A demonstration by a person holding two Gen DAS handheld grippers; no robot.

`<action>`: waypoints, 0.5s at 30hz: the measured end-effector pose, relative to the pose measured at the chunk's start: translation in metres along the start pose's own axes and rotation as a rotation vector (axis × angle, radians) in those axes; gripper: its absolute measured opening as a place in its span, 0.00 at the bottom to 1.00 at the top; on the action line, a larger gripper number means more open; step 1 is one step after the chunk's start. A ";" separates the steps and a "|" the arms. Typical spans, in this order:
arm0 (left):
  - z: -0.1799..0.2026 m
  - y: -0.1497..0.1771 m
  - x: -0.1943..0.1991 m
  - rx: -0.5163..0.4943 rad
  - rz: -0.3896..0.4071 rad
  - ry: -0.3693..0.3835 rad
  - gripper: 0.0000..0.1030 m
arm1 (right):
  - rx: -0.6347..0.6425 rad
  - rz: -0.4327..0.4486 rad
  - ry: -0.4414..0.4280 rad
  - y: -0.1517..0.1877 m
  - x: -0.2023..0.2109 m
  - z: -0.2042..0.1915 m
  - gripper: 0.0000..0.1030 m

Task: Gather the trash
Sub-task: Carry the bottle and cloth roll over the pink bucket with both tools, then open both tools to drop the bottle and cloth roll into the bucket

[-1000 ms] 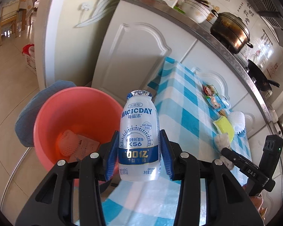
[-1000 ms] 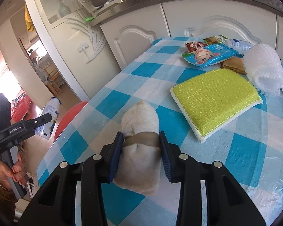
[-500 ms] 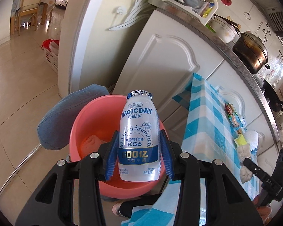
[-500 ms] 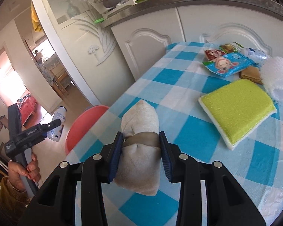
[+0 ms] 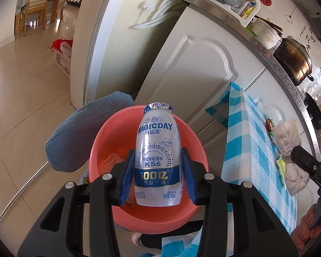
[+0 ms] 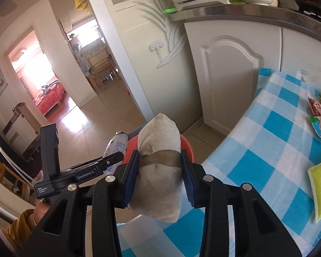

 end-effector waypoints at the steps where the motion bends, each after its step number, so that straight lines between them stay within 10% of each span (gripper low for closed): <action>1: -0.001 0.000 -0.001 0.000 -0.002 -0.002 0.42 | 0.012 -0.008 -0.004 -0.002 -0.006 -0.005 0.39; 13: -0.010 0.008 -0.019 0.007 -0.034 -0.025 0.42 | 0.043 -0.085 -0.036 -0.001 -0.061 -0.025 0.41; 15: -0.012 0.008 -0.022 0.001 -0.035 -0.043 0.62 | 0.046 -0.103 -0.026 0.002 -0.069 -0.025 0.58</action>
Point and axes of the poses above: each gripper's, at about its wrist camera, not at the fingertips, and x roughly against the way its jaws point, z to its right, y to its underside, the point moved 8 cm from there along -x, roughly the way its jaws point, and after that the axes turned 10 degrees about x, right-handed, at the moved point
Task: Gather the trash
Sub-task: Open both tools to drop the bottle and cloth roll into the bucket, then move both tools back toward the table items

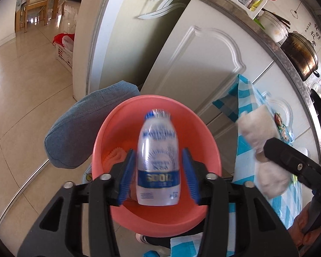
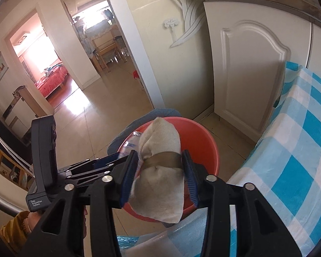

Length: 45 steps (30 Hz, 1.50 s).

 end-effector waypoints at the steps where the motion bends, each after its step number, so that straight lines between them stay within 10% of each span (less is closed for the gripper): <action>1: -0.003 -0.001 0.000 0.006 0.010 -0.017 0.81 | -0.005 0.006 0.005 0.001 -0.001 0.001 0.63; 9: -0.014 -0.009 0.020 0.021 0.058 -0.041 0.90 | -0.093 0.160 0.052 0.007 0.044 0.027 0.87; 45: 0.081 0.030 0.049 -0.100 0.000 0.025 0.92 | -0.332 0.385 0.133 0.094 0.170 0.112 0.91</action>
Point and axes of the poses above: each gripper's, at about its wrist camera, not at the fingertips, and x roughly against the way its jaws point, z to its right, y to its underside, the point moved 8 cm from there along -x, roughly the way its jaws point, and after that the axes turned 10 degrees about x, right-handed, at the moved point
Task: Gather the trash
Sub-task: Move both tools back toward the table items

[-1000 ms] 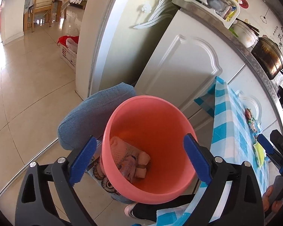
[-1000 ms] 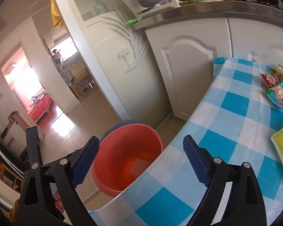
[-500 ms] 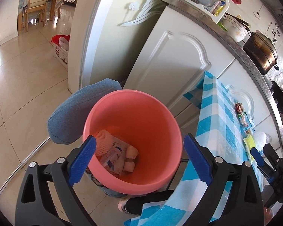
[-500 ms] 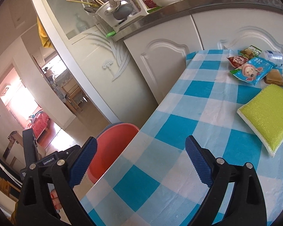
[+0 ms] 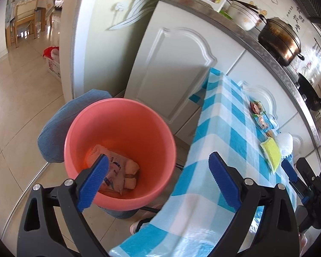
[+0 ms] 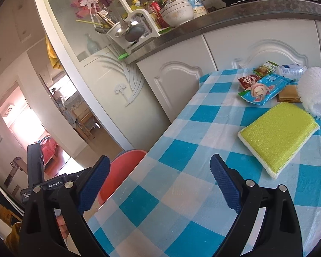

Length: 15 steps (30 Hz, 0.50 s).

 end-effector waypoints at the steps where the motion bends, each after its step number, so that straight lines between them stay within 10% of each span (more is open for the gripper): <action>1: 0.005 0.001 0.000 -0.011 -0.002 0.000 0.92 | -0.008 0.007 0.002 0.000 0.004 0.005 0.91; 15: 0.089 0.027 0.000 -0.174 -0.023 0.023 0.92 | -0.165 0.124 0.083 -0.010 0.063 0.092 0.91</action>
Point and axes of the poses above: each gripper's, at about its wrist camera, not at the fingertips, and x roughly against the way its jaws point, z to its right, y to its underside, the point moved 8 cm from there along -x, roughly the way its jaws point, and after that the axes turned 10 degrees about x, right-handed, at the moved point
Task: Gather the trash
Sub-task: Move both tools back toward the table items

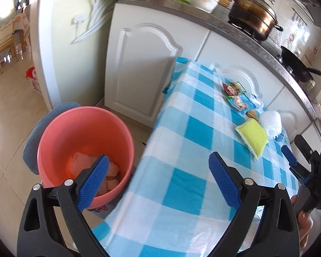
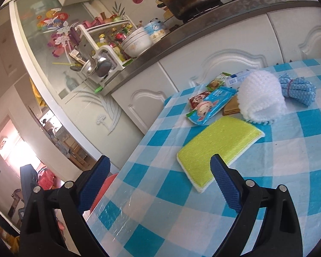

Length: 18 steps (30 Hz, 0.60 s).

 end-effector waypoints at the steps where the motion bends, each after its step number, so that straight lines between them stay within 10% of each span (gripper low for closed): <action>1: 0.006 0.001 -0.001 -0.014 -0.003 0.002 0.92 | -0.014 0.010 0.007 -0.002 0.004 0.007 0.91; 18: 0.105 0.032 -0.022 -0.199 -0.055 0.039 0.92 | -0.210 0.137 0.117 -0.022 0.060 0.118 0.91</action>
Point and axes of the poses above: each gripper's, at about its wrist camera, not at the fingertips, and x roughly against the way its jaws point, z to its right, y to its underside, the point moved 8 cm from there along -x, roughly the way its jaws point, and after that the axes turned 10 degrees about x, right-handed, at the moved point
